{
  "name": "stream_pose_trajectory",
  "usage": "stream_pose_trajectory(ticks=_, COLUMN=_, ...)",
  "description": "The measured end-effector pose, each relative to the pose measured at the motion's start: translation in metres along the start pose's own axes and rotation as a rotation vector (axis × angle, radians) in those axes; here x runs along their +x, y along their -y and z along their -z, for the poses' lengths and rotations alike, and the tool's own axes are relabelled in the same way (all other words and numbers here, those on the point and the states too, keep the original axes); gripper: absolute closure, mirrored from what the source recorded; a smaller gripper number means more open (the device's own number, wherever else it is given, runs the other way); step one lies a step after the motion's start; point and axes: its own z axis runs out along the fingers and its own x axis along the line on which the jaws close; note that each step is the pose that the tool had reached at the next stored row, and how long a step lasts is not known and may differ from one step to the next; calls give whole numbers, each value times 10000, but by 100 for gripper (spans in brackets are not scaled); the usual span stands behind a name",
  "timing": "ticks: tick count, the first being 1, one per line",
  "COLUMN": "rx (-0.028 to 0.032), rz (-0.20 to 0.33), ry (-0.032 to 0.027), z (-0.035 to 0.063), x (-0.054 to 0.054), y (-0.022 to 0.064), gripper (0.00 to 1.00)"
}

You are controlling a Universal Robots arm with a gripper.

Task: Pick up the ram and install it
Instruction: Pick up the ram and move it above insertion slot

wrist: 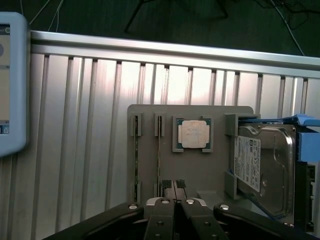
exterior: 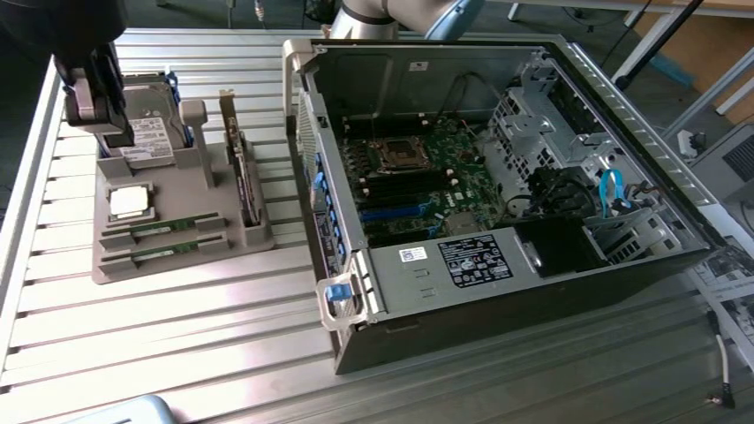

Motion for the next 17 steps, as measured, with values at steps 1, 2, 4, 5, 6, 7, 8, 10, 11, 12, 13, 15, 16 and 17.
stream_pose_trajectory(ticks=1, rx=0, rz=0, ry=1, z=0, x=0, y=0, gripper=90)
stream_pose_trajectory(ticks=2, rx=0, rz=0, ry=0, z=0, x=0, y=0, gripper=90)
stream_pose_trajectory(ticks=4, rx=1, rz=0, ry=1, z=-1, x=0, y=0, gripper=90)
stream_pose_trajectory(ticks=5, rx=2, rz=0, ry=1, z=-1, x=0, y=0, gripper=90)
stream_pose_trajectory(ticks=6, rx=1, rz=0, ry=1, z=-1, x=0, y=0, gripper=90)
stream_pose_trajectory(ticks=7, rx=2, rz=0, ry=1, z=-1, x=0, y=0, gripper=90)
stream_pose_trajectory(ticks=8, rx=2, rz=0, ry=1, z=-1, x=0, y=0, gripper=90)
stream_pose_trajectory(ticks=10, rx=3, rz=-2, ry=2, z=-2, x=1, y=0, gripper=89)
stream_pose_trajectory(ticks=11, rx=2, rz=-1, ry=1, z=-1, x=2, y=0, gripper=84)
stream_pose_trajectory(ticks=12, rx=2, rz=0, ry=2, z=-1, x=2, y=0, gripper=76)
stream_pose_trajectory(ticks=13, rx=1, rz=0, ry=1, z=-1, x=2, y=0, gripper=76)
stream_pose_trajectory(ticks=15, rx=1, rz=0, ry=1, z=-1, x=2, y=0, gripper=76)
stream_pose_trajectory(ticks=16, rx=2, rz=0, ry=1, z=-1, x=2, y=0, gripper=76)
stream_pose_trajectory(ticks=17, rx=4, rz=5, ry=1, z=-1, x=2, y=-1, gripper=76)
